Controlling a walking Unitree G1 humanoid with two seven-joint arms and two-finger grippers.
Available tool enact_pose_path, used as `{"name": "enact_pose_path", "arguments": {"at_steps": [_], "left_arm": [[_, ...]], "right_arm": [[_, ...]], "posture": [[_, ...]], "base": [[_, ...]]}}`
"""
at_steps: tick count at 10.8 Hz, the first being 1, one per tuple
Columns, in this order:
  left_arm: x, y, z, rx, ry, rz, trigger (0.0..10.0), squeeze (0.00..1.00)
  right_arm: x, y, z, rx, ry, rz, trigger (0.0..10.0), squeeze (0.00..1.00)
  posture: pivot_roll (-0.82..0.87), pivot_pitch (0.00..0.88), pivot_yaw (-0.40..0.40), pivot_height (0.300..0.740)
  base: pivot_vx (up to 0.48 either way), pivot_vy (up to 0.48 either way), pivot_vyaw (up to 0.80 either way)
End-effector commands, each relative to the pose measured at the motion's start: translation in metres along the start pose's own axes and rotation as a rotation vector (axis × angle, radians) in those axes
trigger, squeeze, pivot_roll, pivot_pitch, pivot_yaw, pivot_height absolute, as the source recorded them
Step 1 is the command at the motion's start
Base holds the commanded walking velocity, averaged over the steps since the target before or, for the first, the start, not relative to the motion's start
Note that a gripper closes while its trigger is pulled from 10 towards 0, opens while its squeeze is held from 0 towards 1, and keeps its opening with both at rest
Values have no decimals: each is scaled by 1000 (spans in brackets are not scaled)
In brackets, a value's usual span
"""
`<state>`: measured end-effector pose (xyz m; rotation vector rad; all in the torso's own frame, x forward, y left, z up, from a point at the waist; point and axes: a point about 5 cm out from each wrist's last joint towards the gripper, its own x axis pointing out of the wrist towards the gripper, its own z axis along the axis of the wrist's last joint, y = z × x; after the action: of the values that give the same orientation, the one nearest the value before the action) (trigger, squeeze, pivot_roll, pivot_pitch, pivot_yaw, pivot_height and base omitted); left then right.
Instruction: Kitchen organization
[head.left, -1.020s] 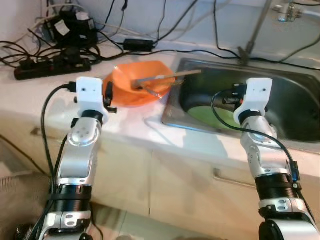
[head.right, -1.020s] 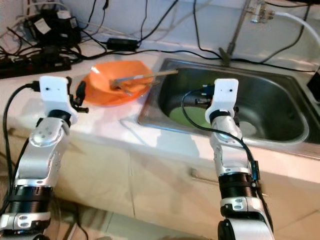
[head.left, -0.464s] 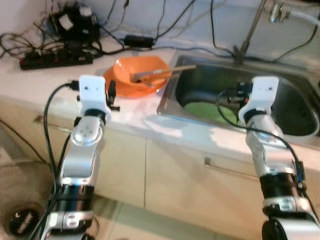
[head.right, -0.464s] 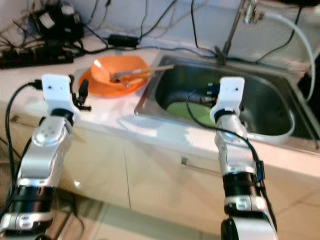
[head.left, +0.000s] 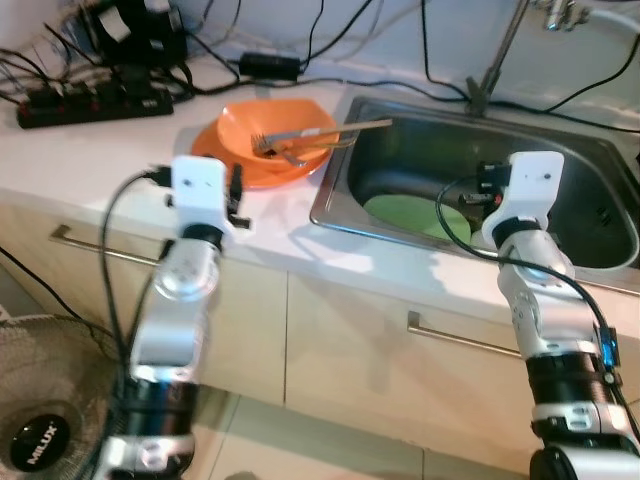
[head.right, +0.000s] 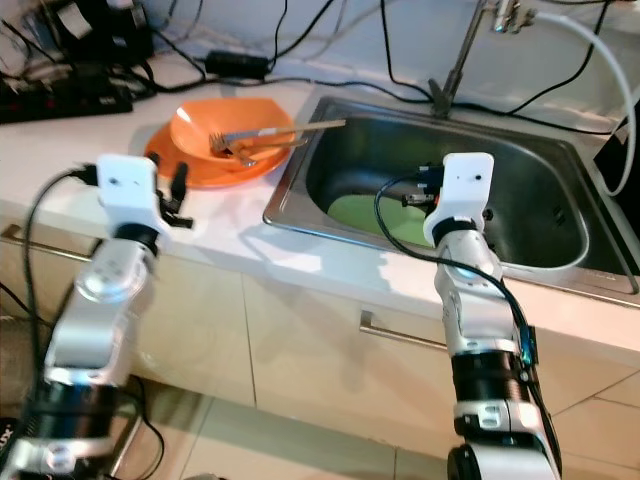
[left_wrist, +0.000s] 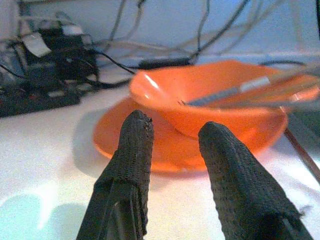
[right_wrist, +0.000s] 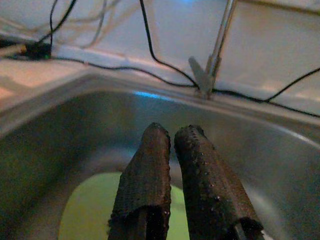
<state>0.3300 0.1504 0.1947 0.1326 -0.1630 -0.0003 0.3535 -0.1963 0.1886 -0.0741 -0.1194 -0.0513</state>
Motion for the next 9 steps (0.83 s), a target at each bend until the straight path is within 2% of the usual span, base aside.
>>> {"name": "enact_pose_path", "arguments": {"at_steps": [1, 4, 6, 9], "left_arm": [[-3, -6, 3, 11, -6, -6, 10000, 0], [-12, -8, 0, 16, 5, -4, 10000, 0], [-10, -6, 1, 21, 5, -4, 10000, 0], [-8, -11, 7, 36, -15, -35, 10000, 0]], "right_arm": [[-3, -3, 4, 1, -8, 7, 10000, 0], [-7, 5, 5, 17, -11, 47, 10000, 0], [-8, 9, 7, 36, -19, 51, 10000, 0], [-8, 13, 3, 56, -11, 46, 10000, 0]], "posture": [[182, 146, -93, 740], [184, 181, -106, 740], [179, 177, -96, 740], [194, 158, -77, 740]], "base": [[0, 0, 0], [0, 0, 0], [0, 0, 0], [0, 0, 0]]}}
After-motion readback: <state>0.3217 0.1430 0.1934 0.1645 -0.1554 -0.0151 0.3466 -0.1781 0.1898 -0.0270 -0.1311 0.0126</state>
